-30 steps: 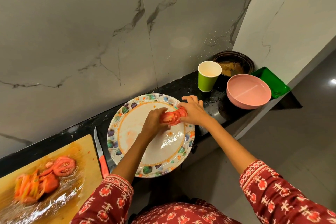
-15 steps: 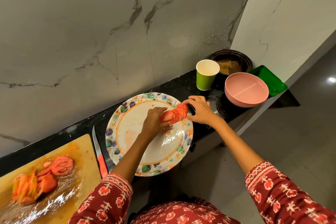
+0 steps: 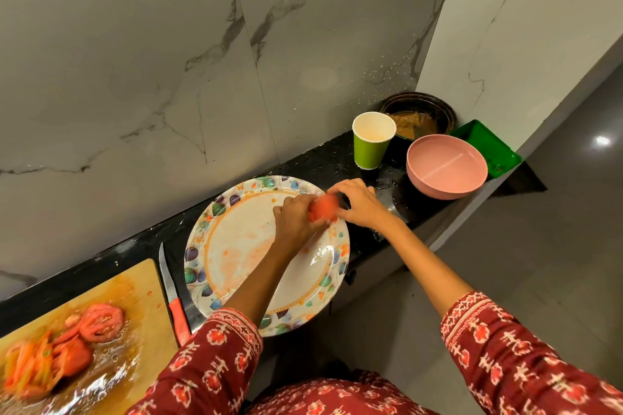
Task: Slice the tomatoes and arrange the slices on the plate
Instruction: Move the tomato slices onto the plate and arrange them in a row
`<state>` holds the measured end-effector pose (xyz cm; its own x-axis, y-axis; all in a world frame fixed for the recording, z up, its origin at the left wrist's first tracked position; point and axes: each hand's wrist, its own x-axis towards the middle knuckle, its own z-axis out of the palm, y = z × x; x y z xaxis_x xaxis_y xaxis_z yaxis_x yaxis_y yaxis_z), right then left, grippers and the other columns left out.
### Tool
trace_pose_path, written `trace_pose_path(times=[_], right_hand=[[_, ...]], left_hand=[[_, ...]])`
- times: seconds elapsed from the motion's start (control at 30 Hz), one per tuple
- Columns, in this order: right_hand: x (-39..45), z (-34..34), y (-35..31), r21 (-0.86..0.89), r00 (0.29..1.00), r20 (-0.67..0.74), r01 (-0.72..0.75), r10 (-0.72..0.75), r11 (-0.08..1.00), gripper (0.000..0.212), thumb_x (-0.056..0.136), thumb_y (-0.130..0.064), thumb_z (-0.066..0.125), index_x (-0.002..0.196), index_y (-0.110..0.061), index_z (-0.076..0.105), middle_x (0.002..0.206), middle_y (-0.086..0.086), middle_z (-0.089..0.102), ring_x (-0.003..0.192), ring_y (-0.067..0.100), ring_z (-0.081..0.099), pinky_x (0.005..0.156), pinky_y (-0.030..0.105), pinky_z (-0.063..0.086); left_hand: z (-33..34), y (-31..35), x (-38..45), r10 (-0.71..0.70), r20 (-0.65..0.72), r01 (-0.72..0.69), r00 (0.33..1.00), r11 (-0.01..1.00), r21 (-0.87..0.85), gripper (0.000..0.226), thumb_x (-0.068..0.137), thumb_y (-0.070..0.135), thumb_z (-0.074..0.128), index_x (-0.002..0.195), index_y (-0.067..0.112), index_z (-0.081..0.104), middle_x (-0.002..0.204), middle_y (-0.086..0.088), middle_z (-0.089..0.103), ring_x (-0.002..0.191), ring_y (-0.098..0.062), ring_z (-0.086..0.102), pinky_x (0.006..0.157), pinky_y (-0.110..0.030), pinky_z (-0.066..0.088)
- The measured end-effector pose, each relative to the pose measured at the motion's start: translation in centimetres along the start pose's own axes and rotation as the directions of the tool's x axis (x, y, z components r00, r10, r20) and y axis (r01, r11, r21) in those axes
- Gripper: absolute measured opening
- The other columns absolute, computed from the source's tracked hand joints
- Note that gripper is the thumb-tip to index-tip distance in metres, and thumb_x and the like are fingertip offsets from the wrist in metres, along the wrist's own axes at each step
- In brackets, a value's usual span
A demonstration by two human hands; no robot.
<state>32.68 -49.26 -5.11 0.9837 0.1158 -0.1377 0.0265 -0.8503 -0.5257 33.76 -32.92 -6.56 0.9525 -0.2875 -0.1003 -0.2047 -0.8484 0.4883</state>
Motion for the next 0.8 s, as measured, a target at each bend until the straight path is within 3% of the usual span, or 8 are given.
trace_pose_path(times=[0.2, 0.4, 0.8], right_hand=[[0.1, 0.1, -0.2, 0.113, 1.000, -0.016, 0.009, -0.008, 0.994, 0.044, 0.082, -0.021, 0.063, 0.125, -0.024, 0.052, 0.125, 0.000, 0.053, 0.124, 0.020, 0.037, 0.104, 0.048, 0.031], [0.6, 0.5, -0.6, 0.093, 0.999, -0.052, 0.001, 0.004, 0.996, 0.037, 0.083, -0.018, 0.062, 0.119, -0.021, 0.055, 0.112, 0.002, 0.055, 0.115, 0.020, 0.041, 0.097, 0.042, 0.036], [0.8, 0.3, 0.2, 0.094, 1.000, -0.020, -0.007, 0.009, 0.996, 0.026, 0.086, -0.018, 0.060, 0.111, -0.022, 0.064, 0.101, 0.000, 0.058, 0.106, 0.018, 0.046, 0.092, 0.045, 0.044]], left_hand=[[0.3, 0.0, 0.1, -0.027, -0.029, 0.026, 0.999, 0.999, -0.047, 0.061, 0.079, 0.049, 0.066, 0.131, 0.023, 0.048, 0.130, -0.001, 0.054, 0.118, -0.021, 0.044, 0.096, -0.038, 0.031], [0.5, -0.1, 0.2, -0.045, -0.042, 0.042, 0.998, 0.997, -0.060, 0.059, 0.079, 0.049, 0.065, 0.130, 0.023, 0.049, 0.130, -0.001, 0.055, 0.118, -0.020, 0.044, 0.097, -0.038, 0.030], [0.9, -0.4, -0.3, -0.090, -0.075, 0.078, 0.993, 0.986, -0.150, 0.065, 0.079, 0.047, 0.067, 0.134, 0.024, 0.044, 0.132, -0.002, 0.053, 0.119, -0.019, 0.045, 0.100, -0.037, 0.030]])
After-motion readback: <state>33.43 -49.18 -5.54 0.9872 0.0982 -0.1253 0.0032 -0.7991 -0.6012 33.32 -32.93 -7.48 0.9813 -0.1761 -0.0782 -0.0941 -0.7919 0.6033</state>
